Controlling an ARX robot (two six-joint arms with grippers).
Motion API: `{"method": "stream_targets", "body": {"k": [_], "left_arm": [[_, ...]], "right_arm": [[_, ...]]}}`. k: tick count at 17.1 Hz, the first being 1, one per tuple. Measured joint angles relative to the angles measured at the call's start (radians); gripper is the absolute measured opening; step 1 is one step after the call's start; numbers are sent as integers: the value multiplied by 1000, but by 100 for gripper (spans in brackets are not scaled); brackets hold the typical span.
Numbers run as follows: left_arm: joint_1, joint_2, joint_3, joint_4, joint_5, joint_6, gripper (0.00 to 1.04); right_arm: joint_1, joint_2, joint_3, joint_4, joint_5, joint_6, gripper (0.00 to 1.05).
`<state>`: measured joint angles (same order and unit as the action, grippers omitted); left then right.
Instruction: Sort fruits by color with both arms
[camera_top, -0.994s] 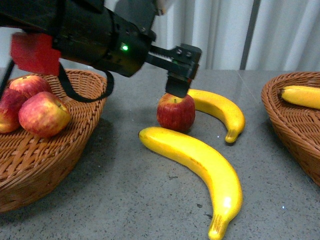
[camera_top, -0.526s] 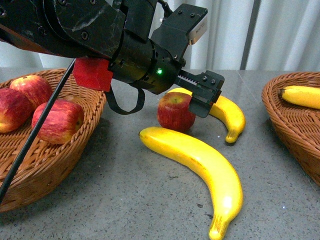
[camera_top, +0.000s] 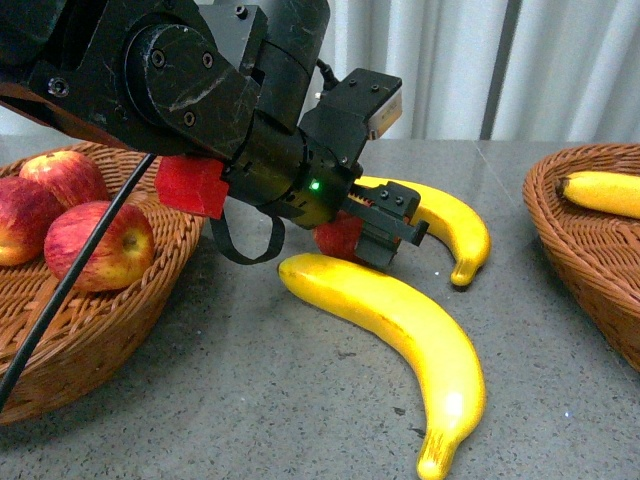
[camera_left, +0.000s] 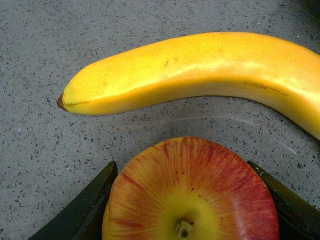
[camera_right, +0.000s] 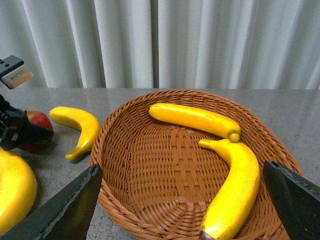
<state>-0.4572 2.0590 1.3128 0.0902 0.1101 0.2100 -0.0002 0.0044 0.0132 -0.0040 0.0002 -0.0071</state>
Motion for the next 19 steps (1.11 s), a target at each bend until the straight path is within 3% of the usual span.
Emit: {"method": "stream_targets", "body": {"k": [4,6,7,8,9,10,13,18,19], "left_arm": [[16,-38,3,9,-36,-25,66],[47,-127,3,69,-136,-90,66],[84,-183,3,68,-196,-137,66],[183,-271,-14,66,-281,-232,66],[229,-288,-36,48,-299,-262,66],[267,-287,-68,17,-288,-290,66],[278,-266,-126,-21,-249,-342,66],[291,-245,-140,-62,-298,-385,66],[292,-240,-141,-62,-296,-393,78]], "right_arm": [[0,0,0,0,0,0,98],[0,0,0,0,0,0,98],[0,0,0,0,0,0,98],[0,0,0,0,0,0,98],[0,0,0,0,0,0,98],[0,0,0,0,0,0,98],[0,0,0,0,0,0,98],[0,0,0,0,0,0,98],[0,0,0,0,0,0,98]]}}
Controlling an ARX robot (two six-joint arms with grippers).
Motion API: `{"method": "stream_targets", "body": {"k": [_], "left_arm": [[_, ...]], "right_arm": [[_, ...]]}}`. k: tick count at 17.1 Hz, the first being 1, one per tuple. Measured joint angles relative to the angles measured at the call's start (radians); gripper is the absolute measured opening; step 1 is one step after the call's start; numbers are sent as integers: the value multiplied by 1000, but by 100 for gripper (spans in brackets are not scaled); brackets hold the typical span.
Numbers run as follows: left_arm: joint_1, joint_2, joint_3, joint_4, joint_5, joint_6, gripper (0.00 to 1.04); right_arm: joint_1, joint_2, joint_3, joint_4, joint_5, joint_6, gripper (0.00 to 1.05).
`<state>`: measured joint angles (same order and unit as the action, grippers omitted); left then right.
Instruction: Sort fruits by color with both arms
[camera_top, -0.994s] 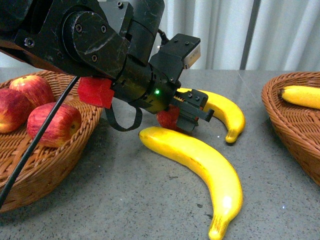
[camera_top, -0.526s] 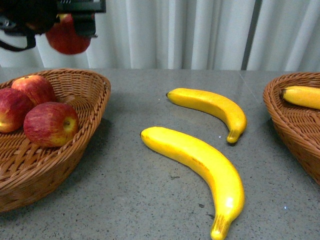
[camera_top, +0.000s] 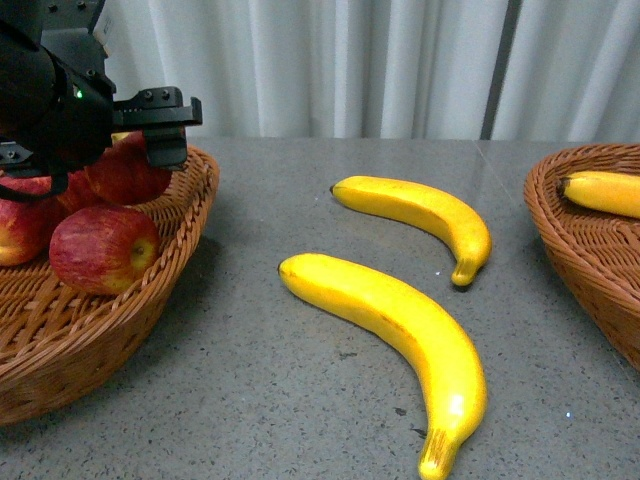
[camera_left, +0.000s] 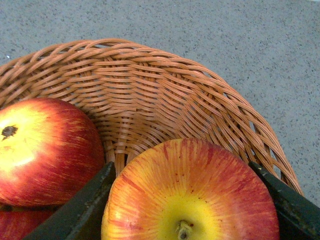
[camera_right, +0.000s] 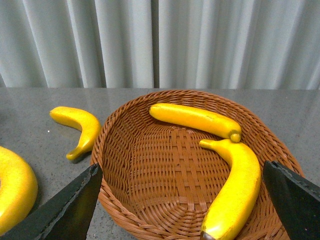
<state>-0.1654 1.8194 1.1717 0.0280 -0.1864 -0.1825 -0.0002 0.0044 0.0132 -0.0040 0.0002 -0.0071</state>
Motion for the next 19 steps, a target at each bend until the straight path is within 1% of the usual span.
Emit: {"method": "stream_targets", "body": {"k": [1,3,5,7,9,10,11,12,13,14,16,18,19], "left_arm": [[-3,1,-1,8,3,-2,87],[-12,-5,-1,38,4,1,100],[-32,-34,-15,93,-9,15,97],[-63,-95,-40,132,-41,59,98],[-108,-196,-90,210,-85,132,98],[-166,-344,-214,279,-123,232,98],[-185,-448,-369,472,-146,240,88],[-179,-520,-469,560,-144,222,79],[-161,-631,-594,599,-139,208,68],[-129,-766,-724,593,-113,200,56],[-73,-901,-875,593,-68,190,36],[-25,-981,-958,585,-1,189,9],[-4,-1019,-983,576,16,184,2]], "right_arm": [[0,0,0,0,0,0,98],[0,0,0,0,0,0,98],[0,0,0,0,0,0,98],[0,0,0,0,0,0,98],[0,0,0,0,0,0,98],[0,0,0,0,0,0,98],[0,0,0,0,0,0,98],[0,0,0,0,0,0,98],[0,0,0,0,0,0,98],[0,0,0,0,0,0,98],[0,0,0,0,0,0,98],[0,0,0,0,0,0,98],[0,0,0,0,0,0,98]]}}
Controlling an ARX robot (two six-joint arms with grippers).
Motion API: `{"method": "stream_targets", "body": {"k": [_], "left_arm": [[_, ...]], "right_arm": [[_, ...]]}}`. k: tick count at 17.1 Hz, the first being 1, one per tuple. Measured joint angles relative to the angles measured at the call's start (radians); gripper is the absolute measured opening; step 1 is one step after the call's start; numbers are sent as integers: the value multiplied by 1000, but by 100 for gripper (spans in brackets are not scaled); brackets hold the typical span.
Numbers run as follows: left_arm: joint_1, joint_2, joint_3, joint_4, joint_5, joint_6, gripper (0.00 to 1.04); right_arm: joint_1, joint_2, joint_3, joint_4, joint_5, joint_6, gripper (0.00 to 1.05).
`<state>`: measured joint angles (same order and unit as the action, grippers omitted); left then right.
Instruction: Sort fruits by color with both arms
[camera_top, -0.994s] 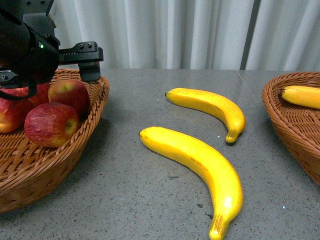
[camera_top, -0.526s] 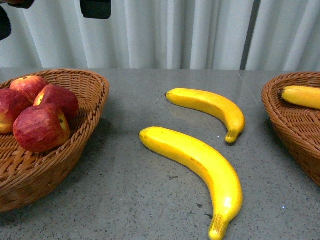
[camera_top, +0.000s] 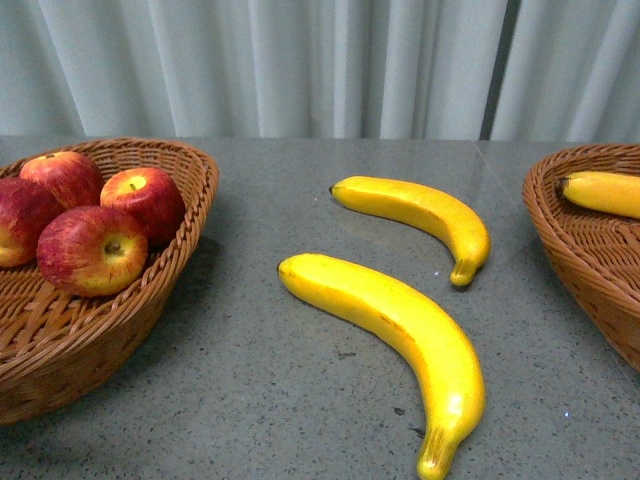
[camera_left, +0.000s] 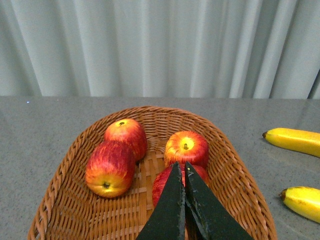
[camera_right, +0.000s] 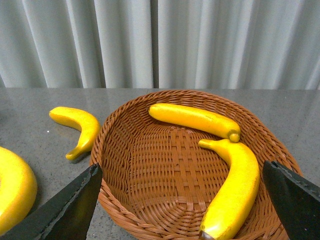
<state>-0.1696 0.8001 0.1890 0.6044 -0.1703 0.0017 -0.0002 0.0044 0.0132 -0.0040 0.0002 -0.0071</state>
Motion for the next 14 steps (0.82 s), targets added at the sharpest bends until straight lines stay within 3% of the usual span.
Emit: {"method": "stream_targets", "body": {"k": [6,8,14], "left_arm": [[89,-182,-100,-84,98,2,2],[177,-243,-123,-122,153,0,2],[168,-388,-175,-201,170,0,2]], "right_arm": [[0,0,0,0,0,0,98],[0,0,0,0,0,0,98],[0,0,0,0,0,0,98]]}}
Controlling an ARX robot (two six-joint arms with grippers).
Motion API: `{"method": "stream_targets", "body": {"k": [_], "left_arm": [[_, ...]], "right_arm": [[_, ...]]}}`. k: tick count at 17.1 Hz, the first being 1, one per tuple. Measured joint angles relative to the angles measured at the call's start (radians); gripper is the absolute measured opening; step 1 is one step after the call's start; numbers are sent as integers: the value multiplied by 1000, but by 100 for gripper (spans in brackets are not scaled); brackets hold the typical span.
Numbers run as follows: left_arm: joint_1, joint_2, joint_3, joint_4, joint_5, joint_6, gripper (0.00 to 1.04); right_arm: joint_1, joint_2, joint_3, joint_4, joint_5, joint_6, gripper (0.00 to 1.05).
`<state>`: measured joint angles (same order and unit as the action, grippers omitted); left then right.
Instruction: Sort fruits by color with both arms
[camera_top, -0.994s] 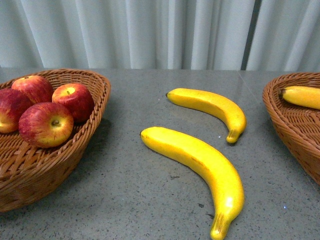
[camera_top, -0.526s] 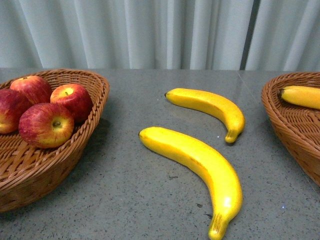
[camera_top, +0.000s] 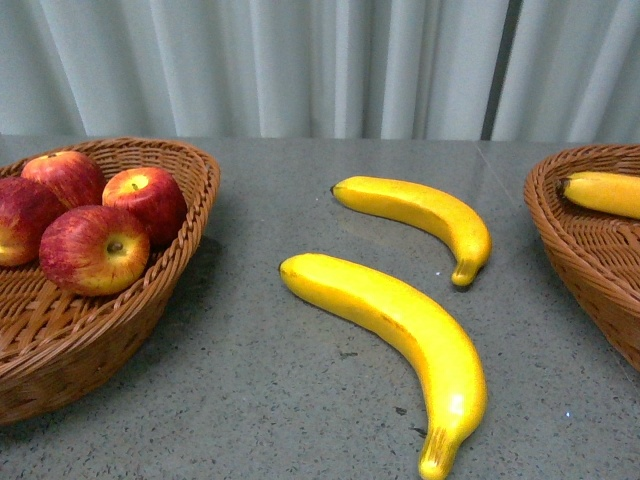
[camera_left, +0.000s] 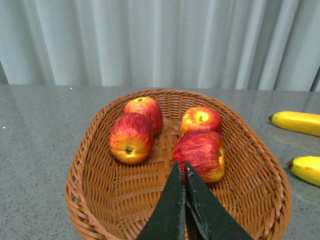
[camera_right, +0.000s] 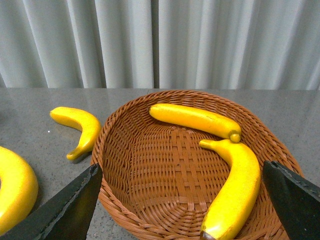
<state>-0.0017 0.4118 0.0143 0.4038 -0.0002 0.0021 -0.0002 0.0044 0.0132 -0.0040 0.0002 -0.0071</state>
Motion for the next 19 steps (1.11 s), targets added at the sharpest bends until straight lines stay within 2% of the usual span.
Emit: {"method": "stream_targets", "body": {"k": [11,12,13,19], "left_arm": [[0,-220,0,-214,0,0,2],[0,-328,0,-370,0,0,2],[0,-403,0,-392,1,0,2],[0,-401,0,-410,0,0,2]], "right_arm": [[0,0,0,0,0,0,98],[0,0,0,0,0,0,98],[0,0,0,0,0,0,98],[0,0,0,0,0,0,98]]}}
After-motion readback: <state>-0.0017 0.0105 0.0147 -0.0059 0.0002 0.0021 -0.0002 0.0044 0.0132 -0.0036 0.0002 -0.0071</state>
